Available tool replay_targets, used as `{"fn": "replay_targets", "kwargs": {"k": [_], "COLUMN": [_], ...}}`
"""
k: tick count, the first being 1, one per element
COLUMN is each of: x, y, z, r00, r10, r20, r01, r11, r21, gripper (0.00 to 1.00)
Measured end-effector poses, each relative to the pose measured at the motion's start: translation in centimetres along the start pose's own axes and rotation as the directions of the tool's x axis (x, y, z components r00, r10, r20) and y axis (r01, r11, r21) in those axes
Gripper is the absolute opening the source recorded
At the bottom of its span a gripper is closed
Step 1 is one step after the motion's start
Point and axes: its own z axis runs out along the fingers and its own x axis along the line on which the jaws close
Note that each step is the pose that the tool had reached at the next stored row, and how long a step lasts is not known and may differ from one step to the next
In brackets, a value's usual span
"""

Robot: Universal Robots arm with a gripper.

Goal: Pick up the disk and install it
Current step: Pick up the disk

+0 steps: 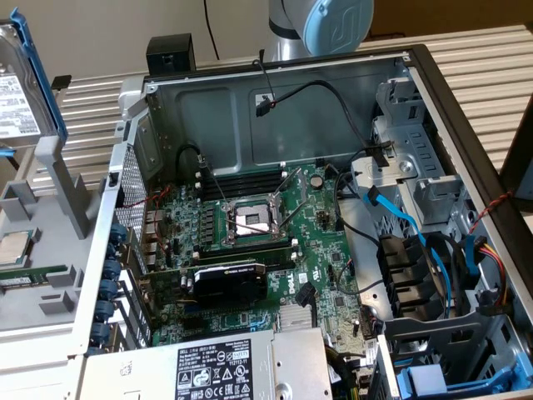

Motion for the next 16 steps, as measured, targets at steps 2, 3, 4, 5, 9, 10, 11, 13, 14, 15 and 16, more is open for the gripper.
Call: {"fn": "replay_targets", "kwargs": {"k": [2, 3, 4, 5, 9, 10, 11, 13, 14, 15, 16], "x": [0.0, 0.0, 0.0, 0.0, 0.0, 0.0, 0.0, 0.0, 0.0, -0.1, -0.1], "y": [-0.31, -0.49, -0.68, -0.92, -1.96, -2.25, -2.55, -3.19, -3.5, -3.82, -4.16], "z": [-0.62, -0.94, -1.25, -1.55, -2.87, -3.26, -3.68, -4.58, -5.01, -5.46, -5.95], "r00": [1.0, 1.0, 1.0, 1.0, 1.0, 1.0, 1.0, 1.0, 1.0, 1.0, 1.0], "r10": [0.0, 0.0, 0.0, 0.0, 0.0, 0.0, 0.0, 0.0, 0.0, 0.0, 0.0], "r20": [0.0001, 0.0001, 0.0, 0.0001, 0.0, 0.0, 0.0, 0.0, 0.0001, 0.0001, 0.0], "r01": [0.0, 0.0, 0.0, 0.0, 0.0, 0.0, 0.0, 0.0, 0.0, 0.0, 0.0], "r11": [1.0, 1.0, 1.0, 1.0, 1.0, 1.0, 1.0, 1.0, 1.0, 1.0, 1.0], "r21": [0.0004, 0.0006, 0.0007, 0.001, 0.0011, 0.001, 0.001, 0.0009, 0.001, 0.0012, 0.0009], "gripper": [0.36, 0.36, 0.36, 0.36, 0.36, 0.36, 0.36, 0.36, 0.36, 0.36, 0.36]}}
